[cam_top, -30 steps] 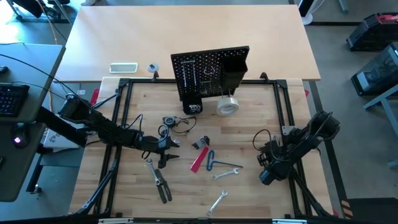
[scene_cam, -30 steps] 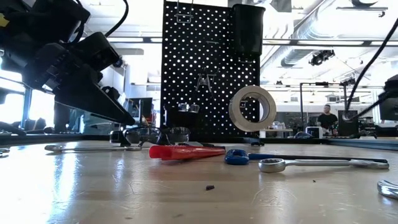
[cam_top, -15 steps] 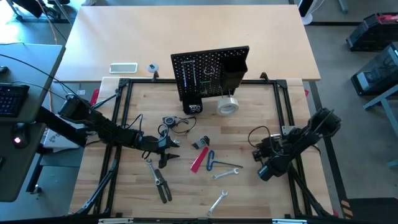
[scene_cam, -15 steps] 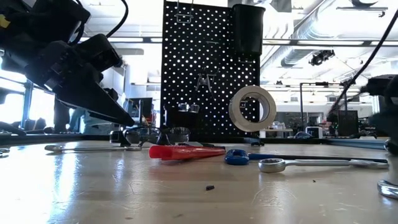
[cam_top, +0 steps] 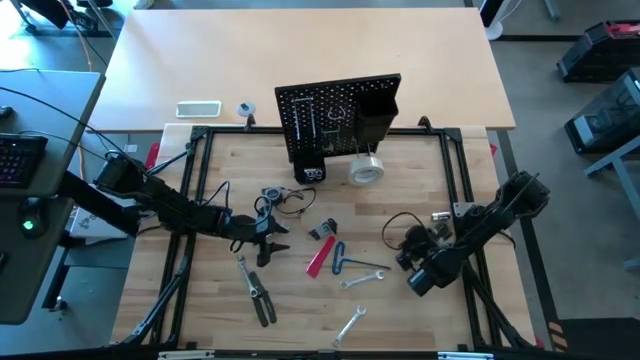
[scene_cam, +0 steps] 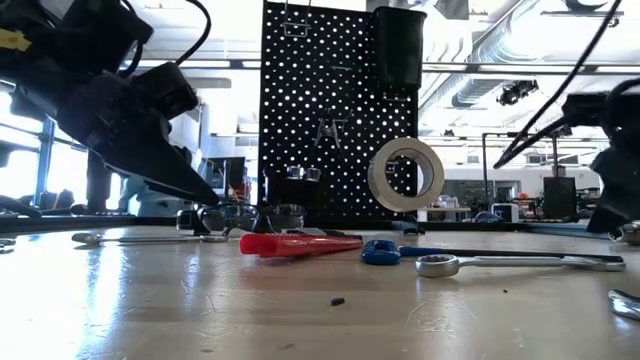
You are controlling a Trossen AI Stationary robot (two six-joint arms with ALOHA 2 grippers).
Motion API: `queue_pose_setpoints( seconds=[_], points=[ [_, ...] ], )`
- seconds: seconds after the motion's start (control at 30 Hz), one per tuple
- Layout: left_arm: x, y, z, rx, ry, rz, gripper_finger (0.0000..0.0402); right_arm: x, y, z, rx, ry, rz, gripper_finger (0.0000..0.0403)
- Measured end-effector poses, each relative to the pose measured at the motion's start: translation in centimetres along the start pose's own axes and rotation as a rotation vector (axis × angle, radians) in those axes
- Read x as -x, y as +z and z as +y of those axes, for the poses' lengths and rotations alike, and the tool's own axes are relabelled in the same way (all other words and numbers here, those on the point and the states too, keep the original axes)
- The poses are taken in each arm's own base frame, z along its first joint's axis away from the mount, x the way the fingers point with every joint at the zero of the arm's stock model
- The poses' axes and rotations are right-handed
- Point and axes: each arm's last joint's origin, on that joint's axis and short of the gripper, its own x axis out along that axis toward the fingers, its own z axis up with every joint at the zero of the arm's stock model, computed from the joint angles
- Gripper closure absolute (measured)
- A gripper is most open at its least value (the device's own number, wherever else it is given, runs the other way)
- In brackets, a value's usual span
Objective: Hang tools onto peg board
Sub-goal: Put the socket into the bottom black bin on the peg board
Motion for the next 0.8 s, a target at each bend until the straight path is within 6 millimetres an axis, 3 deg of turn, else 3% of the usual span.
queue_pose_setpoints(
  seconds=[0.2, 0.63, 0.8],
  points=[
    [0.0, 0.1, 0.2, 0.006, 0.009, -0.003, 0.0170, 0.4, 2.6, -1.3, 0.200, -0.164, 0.128, 0.0265],
    [0.0, 0.1, 0.2, 0.011, 0.007, -0.006, 0.0170, -1.4, 8.6, -4.0, 0.462, -0.019, 0.315, 0.0265],
    [0.0, 0.1, 0.2, 0.012, 0.007, -0.006, 0.0170, -2.9, 9.1, -5.7, 0.495, 0.109, 0.456, 0.0265]
  ],
)
